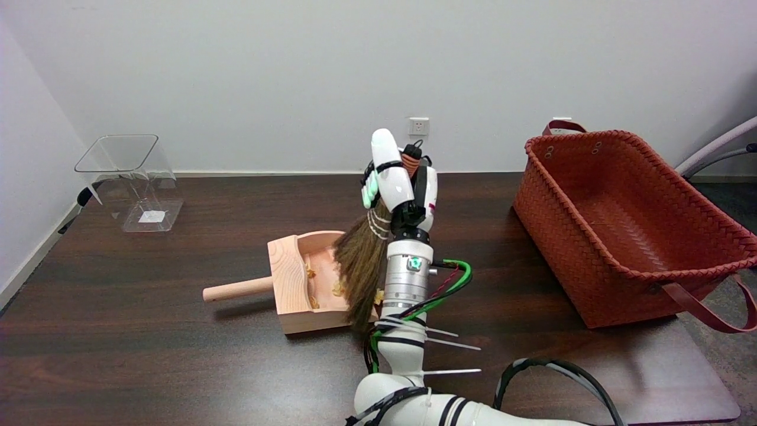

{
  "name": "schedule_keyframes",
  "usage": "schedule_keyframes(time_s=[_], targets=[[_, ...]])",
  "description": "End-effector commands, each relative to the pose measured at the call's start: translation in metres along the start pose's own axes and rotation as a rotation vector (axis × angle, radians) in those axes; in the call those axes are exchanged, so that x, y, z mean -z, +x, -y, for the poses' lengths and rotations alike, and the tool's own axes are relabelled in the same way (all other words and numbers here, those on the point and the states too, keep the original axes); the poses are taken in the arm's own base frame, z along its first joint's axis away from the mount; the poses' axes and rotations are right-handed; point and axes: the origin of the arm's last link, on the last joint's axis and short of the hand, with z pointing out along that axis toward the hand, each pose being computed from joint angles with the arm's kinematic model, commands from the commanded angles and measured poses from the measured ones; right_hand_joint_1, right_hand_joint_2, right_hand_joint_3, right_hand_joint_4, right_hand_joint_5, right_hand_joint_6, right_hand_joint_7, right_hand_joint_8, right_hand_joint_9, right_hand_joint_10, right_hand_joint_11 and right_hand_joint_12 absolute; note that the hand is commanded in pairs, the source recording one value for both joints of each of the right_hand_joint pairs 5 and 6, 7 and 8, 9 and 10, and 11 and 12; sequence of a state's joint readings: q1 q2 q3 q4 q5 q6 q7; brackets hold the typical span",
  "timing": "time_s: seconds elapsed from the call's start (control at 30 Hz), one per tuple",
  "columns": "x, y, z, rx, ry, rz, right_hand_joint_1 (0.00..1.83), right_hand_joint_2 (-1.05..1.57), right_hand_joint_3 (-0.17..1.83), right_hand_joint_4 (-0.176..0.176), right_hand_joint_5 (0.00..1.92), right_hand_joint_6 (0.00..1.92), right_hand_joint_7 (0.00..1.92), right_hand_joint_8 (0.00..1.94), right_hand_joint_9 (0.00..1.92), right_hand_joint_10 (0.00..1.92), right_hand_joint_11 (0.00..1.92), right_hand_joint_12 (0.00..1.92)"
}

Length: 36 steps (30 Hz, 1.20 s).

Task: Sweep the paper balls into the dustpan.

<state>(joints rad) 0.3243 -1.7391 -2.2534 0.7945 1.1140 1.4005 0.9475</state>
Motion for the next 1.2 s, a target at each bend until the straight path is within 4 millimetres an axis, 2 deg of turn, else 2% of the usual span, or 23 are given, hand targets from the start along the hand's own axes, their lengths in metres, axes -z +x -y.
schedule_keyframes(time_s=[0.03,0.2,0.37,0.5,0.73,0.97,1.2], targets=[[-0.031,0.006,0.038,-0.129,0.135,0.06,0.65,1.57,0.05,0.0,1.92,1.92,1.92,1.92,1.92,1.92,1.92,1.92],[-0.036,0.022,0.057,0.05,0.196,0.07,0.67,1.57,-0.01,0.0,1.92,1.92,1.92,1.92,1.92,1.92,1.92,1.92],[-0.033,0.037,0.063,0.237,0.22,0.062,0.69,1.57,-0.04,0.0,1.92,1.92,1.92,1.92,1.92,1.92,1.92,1.92],[-0.029,0.049,0.055,0.357,0.2,0.069,0.7,1.57,-0.05,0.0,1.92,1.92,1.92,1.92,1.92,1.92,1.92,1.92],[-0.017,0.053,0.03,0.608,0.167,0.116,0.72,1.57,-0.03,0.0,1.92,1.92,1.92,1.92,1.92,1.92,1.92,1.92],[0.0,0.039,0.002,0.8,0.161,0.199,0.72,1.57,0.02,0.0,1.92,1.92,1.92,1.92,1.92,1.92,1.92,1.92],[0.01,0.021,-0.015,0.838,0.132,0.244,0.72,1.57,0.05,0.0,1.92,1.92,1.92,1.92,1.92,1.92,1.92,1.92]])
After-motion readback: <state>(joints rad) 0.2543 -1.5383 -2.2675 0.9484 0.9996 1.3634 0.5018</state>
